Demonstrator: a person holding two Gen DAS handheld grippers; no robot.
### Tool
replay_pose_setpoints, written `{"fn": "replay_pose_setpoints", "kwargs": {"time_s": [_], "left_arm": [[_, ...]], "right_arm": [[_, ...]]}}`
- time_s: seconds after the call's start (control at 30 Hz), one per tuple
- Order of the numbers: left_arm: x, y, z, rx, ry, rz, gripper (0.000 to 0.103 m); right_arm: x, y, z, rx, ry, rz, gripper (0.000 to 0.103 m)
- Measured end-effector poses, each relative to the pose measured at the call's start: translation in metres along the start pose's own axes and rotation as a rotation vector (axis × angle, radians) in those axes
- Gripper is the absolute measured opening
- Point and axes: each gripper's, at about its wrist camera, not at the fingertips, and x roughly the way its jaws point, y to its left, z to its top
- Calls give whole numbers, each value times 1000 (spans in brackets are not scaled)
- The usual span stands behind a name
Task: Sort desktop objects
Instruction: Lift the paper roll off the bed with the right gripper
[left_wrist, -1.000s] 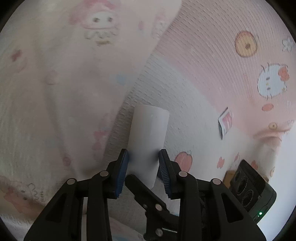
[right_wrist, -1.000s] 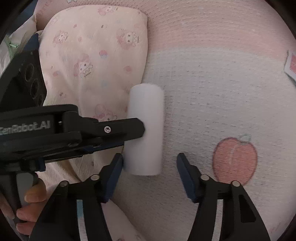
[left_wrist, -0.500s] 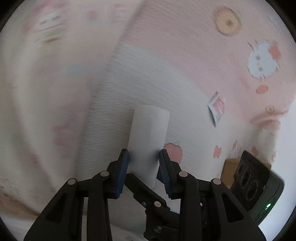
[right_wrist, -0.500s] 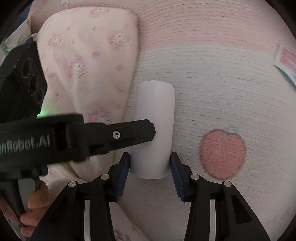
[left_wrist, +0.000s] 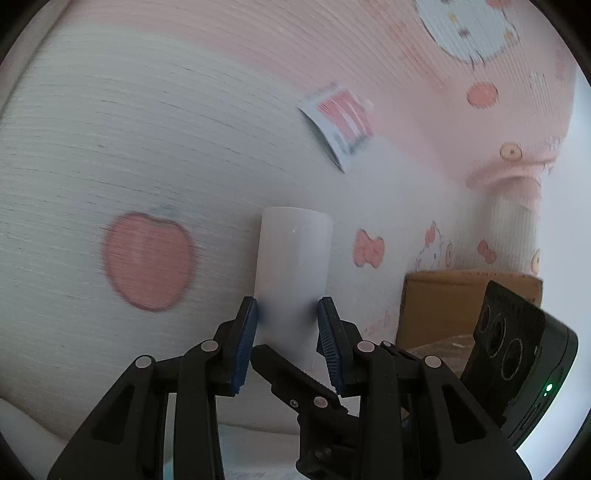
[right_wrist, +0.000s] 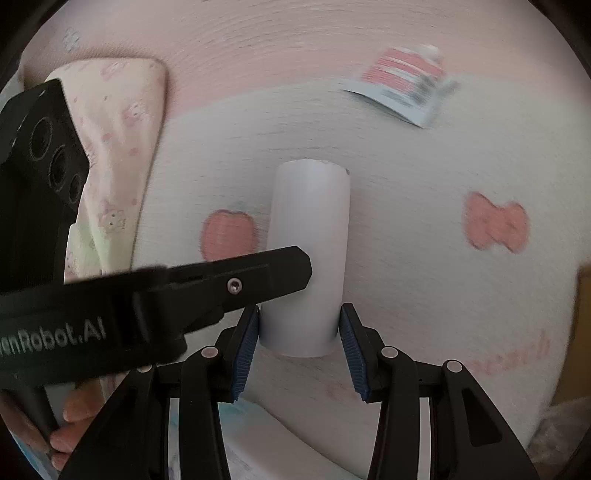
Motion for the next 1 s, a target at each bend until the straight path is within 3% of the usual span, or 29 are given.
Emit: {"fn": "replay_pose_setpoints", "kwargs": {"time_s": [0.33, 0.63, 0.83, 0.9, 0.93, 1.0], "left_arm": [[19, -21, -32, 14, 22, -3, 37], [21, -28, -69, 132, 52, 35, 37], [16, -22, -76, 125, 38, 21, 37], [15, -21, -75, 127, 37, 18, 42], [15, -20, -75, 126, 37, 14, 50], [16, -17, -72, 120, 41, 3, 51]], "right_arm": [[-21, -29, -43, 34, 15, -20, 42], [-29, -22, -80, -7, 61, -46, 42], [-28, -22, -104, 29, 82, -24, 42], [-20, -19, -104, 15, 85, -28, 42], [-20, -17, -106, 7, 81, -31, 42], [-23, -21, -107, 17, 83, -20, 42]]}}
